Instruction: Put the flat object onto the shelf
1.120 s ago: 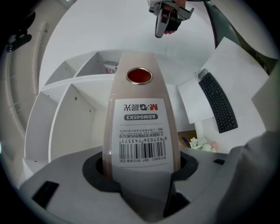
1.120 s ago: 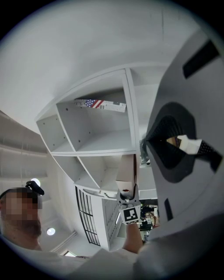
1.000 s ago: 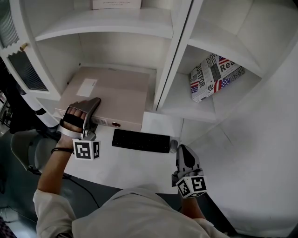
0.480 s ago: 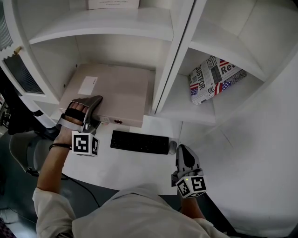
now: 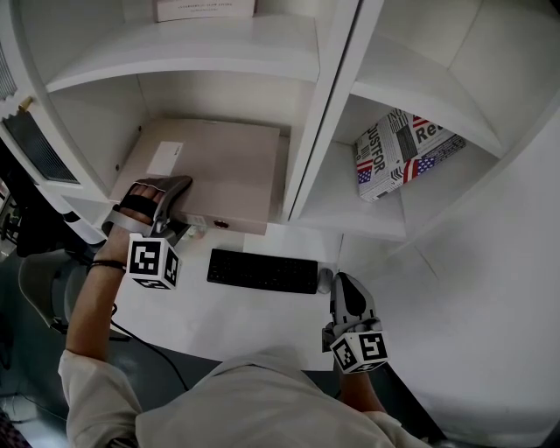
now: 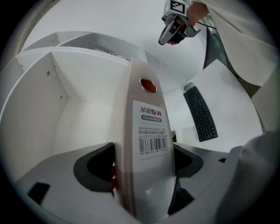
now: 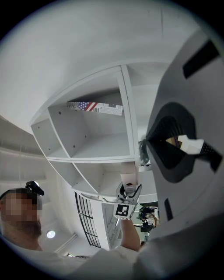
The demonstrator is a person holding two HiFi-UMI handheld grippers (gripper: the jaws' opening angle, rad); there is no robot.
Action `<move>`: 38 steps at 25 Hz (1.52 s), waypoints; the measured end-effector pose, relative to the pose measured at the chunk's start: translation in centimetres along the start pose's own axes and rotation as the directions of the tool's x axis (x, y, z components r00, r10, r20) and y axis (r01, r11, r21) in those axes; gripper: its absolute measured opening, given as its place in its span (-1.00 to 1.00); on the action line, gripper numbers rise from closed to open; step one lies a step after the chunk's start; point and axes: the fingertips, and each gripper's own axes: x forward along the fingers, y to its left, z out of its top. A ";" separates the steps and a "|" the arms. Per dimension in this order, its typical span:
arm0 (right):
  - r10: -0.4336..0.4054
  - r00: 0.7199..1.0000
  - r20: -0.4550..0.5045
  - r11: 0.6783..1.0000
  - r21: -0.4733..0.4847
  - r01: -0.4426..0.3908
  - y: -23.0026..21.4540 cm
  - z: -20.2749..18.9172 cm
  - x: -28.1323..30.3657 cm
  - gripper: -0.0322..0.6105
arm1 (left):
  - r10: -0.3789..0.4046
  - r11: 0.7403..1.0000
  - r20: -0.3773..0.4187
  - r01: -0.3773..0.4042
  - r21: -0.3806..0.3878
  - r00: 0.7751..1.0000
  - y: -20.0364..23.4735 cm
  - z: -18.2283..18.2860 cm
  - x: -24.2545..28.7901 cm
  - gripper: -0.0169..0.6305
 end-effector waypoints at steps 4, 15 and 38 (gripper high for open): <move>-0.006 1.000 -0.005 1.000 0.000 0.006 -0.6 -0.1 0.1 -0.89 | -0.030 1.000 0.007 0.030 0.003 1.000 0.3 -0.2 0.7 0.22; -0.015 1.000 -0.012 1.000 0.013 0.016 -1.9 -0.6 0.7 -0.89 | -0.126 0.992 0.025 0.126 -0.018 0.992 0.6 -0.5 2.1 0.32; 0.013 1.000 -0.011 1.000 0.026 -0.013 -2.6 -0.8 1.1 -0.89 | -0.074 0.997 0.018 0.075 -0.028 0.997 1.2 0.2 1.6 0.43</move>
